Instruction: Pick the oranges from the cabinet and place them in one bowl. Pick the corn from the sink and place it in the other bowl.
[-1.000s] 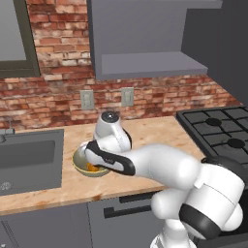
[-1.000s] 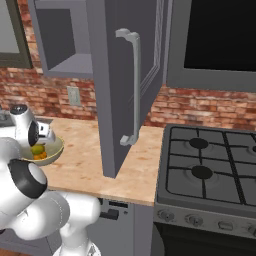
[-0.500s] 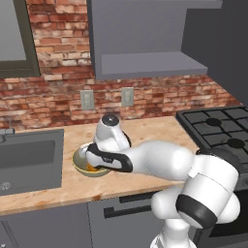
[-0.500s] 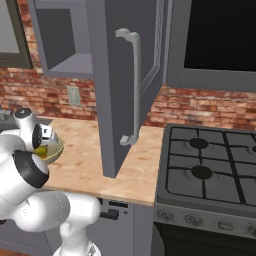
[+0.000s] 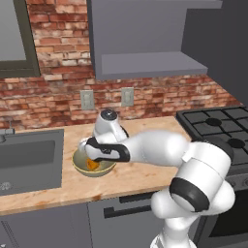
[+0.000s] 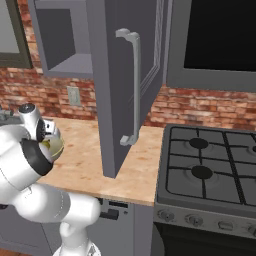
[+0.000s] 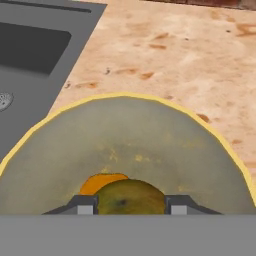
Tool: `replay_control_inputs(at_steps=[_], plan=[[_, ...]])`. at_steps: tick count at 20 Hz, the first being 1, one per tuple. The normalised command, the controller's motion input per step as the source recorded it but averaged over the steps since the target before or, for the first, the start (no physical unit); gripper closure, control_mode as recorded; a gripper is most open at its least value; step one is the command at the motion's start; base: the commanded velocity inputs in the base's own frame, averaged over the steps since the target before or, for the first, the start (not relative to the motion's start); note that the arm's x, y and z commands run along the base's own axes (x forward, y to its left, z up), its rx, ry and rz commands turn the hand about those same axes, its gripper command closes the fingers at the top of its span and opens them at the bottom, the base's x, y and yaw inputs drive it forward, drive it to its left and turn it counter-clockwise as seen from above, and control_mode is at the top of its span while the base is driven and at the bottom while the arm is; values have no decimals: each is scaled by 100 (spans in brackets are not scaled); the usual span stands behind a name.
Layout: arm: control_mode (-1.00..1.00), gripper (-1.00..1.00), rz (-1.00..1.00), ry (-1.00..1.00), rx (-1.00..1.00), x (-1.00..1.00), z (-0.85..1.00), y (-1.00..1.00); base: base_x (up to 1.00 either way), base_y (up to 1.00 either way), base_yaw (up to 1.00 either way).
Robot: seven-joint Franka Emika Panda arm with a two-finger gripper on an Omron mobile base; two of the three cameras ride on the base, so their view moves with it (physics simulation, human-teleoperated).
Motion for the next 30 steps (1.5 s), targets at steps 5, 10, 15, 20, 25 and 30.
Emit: replay_control_inputs(at_steps=[5, 10, 15, 20, 25, 30], plan=[[-100, 100, 0, 0, 0, 2, -11, 3, 0, 0, 0], [-100, -100, 0, 0, 0, 0, 0, 8, 0, 0, 0], [-100, -100, 0, 0, 0, 0, 0, 5, 0, 0, 0], [-100, -100, 0, 1, 0, 6, 0, 3, 0, 0, 0], [-100, -100, 0, 0, 0, 0, 2, 6, 0, 0, 0], [-100, -100, 0, 0, 0, -20, 29, 3, 0, 0, 0]])
